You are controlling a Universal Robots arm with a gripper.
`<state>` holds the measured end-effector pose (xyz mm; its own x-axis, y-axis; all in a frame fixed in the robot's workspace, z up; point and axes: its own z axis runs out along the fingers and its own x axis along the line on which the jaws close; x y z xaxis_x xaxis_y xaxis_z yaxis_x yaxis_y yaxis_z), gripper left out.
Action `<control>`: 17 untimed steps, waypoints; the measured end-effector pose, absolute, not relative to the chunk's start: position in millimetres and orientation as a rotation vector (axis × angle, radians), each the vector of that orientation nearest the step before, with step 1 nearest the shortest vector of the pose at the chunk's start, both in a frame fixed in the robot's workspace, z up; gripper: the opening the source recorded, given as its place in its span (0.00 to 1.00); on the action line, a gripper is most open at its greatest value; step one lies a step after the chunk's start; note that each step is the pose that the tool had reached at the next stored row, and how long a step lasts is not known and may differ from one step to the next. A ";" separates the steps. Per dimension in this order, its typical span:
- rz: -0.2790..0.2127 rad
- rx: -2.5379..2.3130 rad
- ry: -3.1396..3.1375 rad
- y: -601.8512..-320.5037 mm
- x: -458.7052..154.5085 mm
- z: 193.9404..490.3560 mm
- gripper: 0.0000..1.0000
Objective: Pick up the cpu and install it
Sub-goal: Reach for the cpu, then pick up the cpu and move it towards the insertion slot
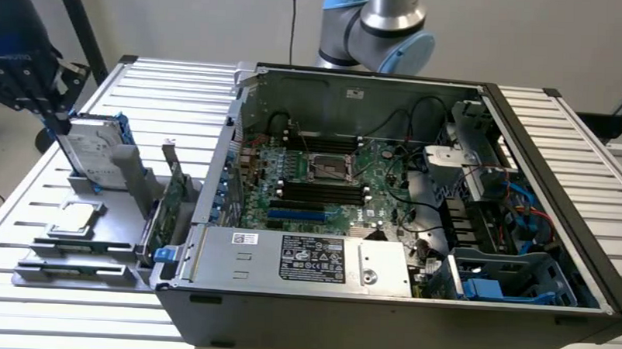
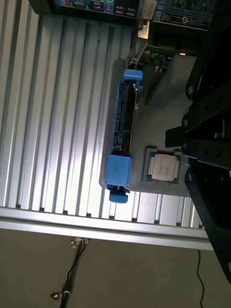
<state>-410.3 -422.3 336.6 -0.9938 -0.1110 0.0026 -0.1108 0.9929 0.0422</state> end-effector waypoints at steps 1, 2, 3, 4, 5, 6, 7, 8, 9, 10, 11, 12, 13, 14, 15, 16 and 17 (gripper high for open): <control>-0.064 0.173 -3.131 -422.3 -412.6 335.2 0.11; -0.062 0.169 -3.131 -422.3 -414.5 333.6 0.11; -0.060 0.165 -3.132 -422.3 -416.0 332.0 0.11; -0.058 0.158 -3.132 -422.3 -417.5 330.5 0.11; -0.055 0.149 -3.133 -422.3 -418.7 328.8 0.11; -0.053 0.136 -3.133 -422.3 -419.5 327.3 0.11; -0.051 0.124 -3.134 -422.3 -420.3 325.8 0.11; -0.049 0.113 -3.134 -422.3 -421.1 324.3 0.11; -0.047 0.101 -3.135 -422.3 -421.8 323.0 0.11; -0.046 0.090 -3.135 -422.4 -422.2 322.3 0.11; -0.046 0.080 -3.135 -422.5 -422.3 322.2 0.11; -0.045 0.079 -3.135 -422.5 -422.3 322.2 0.11; -0.045 0.078 -3.135 -422.4 -422.3 322.2 0.11; -0.046 0.078 -3.135 -422.4 -422.3 322.2 0.11; -0.046 0.078 -3.135 -422.4 -422.3 322.1 0.11; -0.046 0.078 -3.135 -422.4 -422.3 322.1 0.11; -0.046 0.078 -3.135 -422.4 -422.3 322.1 0.11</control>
